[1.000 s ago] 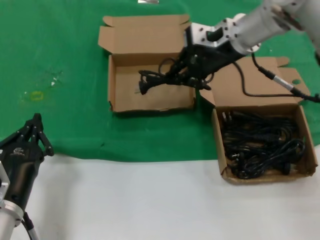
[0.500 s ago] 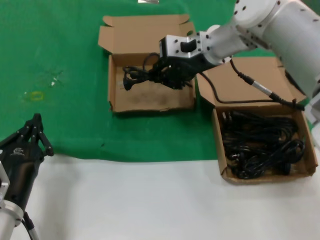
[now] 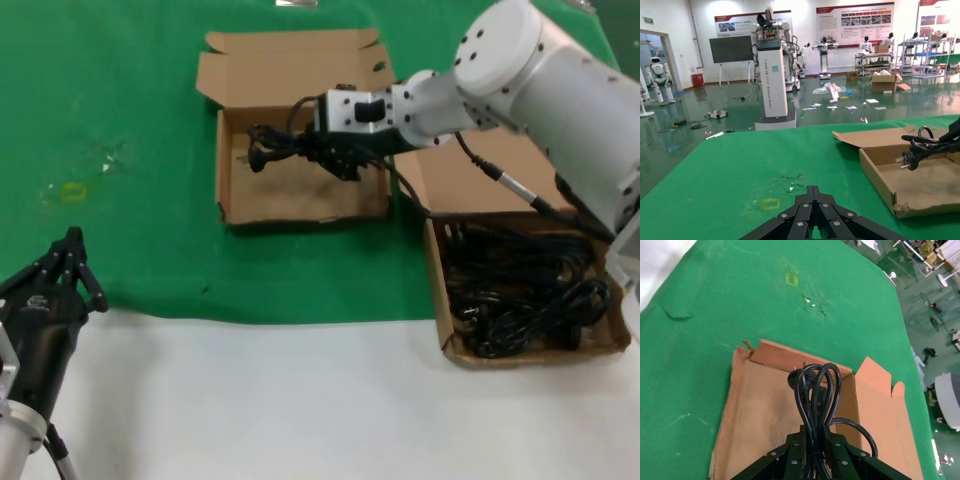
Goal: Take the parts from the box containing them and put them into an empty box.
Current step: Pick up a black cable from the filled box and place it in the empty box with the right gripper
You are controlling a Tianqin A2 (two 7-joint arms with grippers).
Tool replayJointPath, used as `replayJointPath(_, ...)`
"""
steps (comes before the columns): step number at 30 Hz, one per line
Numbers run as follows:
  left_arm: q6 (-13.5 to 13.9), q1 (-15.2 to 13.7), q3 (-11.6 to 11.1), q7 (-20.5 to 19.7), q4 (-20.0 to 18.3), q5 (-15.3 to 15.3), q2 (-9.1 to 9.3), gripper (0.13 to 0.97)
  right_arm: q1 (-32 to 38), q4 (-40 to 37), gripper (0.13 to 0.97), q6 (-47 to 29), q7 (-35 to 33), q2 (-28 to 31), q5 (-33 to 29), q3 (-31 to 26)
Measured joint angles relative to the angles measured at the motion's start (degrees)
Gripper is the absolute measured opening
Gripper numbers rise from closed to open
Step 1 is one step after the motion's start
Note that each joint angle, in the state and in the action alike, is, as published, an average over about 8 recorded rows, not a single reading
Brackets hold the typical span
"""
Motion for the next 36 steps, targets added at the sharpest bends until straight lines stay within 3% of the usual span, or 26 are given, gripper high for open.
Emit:
replayJointPath(23,0.00,0.00,0.00,0.00,0.00,0.00,0.00,0.144,-3.59,1.78,0.202,8.13,-5.94,-0.01,5.09,-1.46)
replayJointPath(32,0.00,0.00,0.00,0.00,0.00,0.00,0.00,0.144,-4.28,1.76,0.241,9.65,-7.27,-0.01,6.19,-1.47)
replayJointPath(36,0.00,0.00,0.00,0.00,0.00,0.00,0.00,0.144,-4.46,1.83,0.297,10.20,-7.95,-0.01,6.81,-1.47)
